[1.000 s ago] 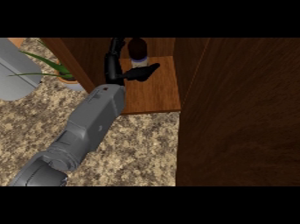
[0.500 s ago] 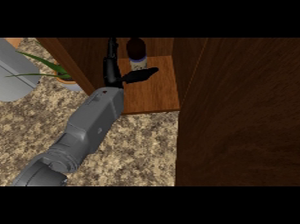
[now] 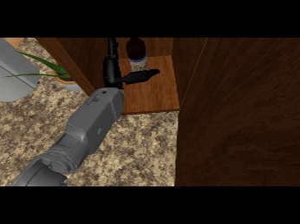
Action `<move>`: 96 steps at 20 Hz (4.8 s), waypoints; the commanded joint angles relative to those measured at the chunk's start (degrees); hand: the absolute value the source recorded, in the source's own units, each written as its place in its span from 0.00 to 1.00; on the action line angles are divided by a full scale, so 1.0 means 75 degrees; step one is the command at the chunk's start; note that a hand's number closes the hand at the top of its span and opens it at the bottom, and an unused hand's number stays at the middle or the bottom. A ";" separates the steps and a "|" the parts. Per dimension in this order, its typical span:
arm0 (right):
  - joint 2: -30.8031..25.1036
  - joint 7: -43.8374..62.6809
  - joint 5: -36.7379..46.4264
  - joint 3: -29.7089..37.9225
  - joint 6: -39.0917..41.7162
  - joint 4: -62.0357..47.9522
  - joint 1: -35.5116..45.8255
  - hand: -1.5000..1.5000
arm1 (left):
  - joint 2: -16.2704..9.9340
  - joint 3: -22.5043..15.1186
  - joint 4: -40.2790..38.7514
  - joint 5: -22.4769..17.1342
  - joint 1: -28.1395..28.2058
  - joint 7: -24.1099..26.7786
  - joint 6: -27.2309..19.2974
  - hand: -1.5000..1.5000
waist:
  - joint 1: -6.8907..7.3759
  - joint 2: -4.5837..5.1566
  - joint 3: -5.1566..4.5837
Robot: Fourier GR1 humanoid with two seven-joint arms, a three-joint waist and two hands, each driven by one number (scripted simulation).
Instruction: Pick up the wine, place it into the cabinet and close the cabinet
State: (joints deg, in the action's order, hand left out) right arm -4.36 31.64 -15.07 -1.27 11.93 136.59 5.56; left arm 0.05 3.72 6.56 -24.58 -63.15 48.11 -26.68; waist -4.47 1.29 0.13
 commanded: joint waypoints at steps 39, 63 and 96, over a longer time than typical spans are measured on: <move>0.0058 0.0172 0.0318 -0.0277 -0.0521 0.0314 -0.0069 0.00 | -0.0006 -0.4805 0.4873 -0.2987 0.3636 -0.0314 -0.0779 0.00 | 0.0491 -0.0224 -0.0015; -0.0328 0.0723 -0.0180 0.0218 -0.0590 0.0870 -0.0143 0.00 | -0.0960 -0.7297 1.1875 -0.0583 0.8079 -0.1392 -0.3848 0.00 | 0.0636 -0.0203 -0.0016; -0.0148 0.1663 -0.0755 -0.3034 0.0860 0.1672 -0.1488 1.00 | -0.5299 -0.4403 1.5599 -0.2127 1.1370 -0.1261 -0.0440 0.00 | 0.0684 -0.0226 -0.0026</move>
State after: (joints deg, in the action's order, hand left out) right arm -3.75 40.03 -16.12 -21.79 17.46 138.20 -6.14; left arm -36.78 -33.67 121.29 -38.00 19.15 38.62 -31.94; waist 0.27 -0.33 -0.05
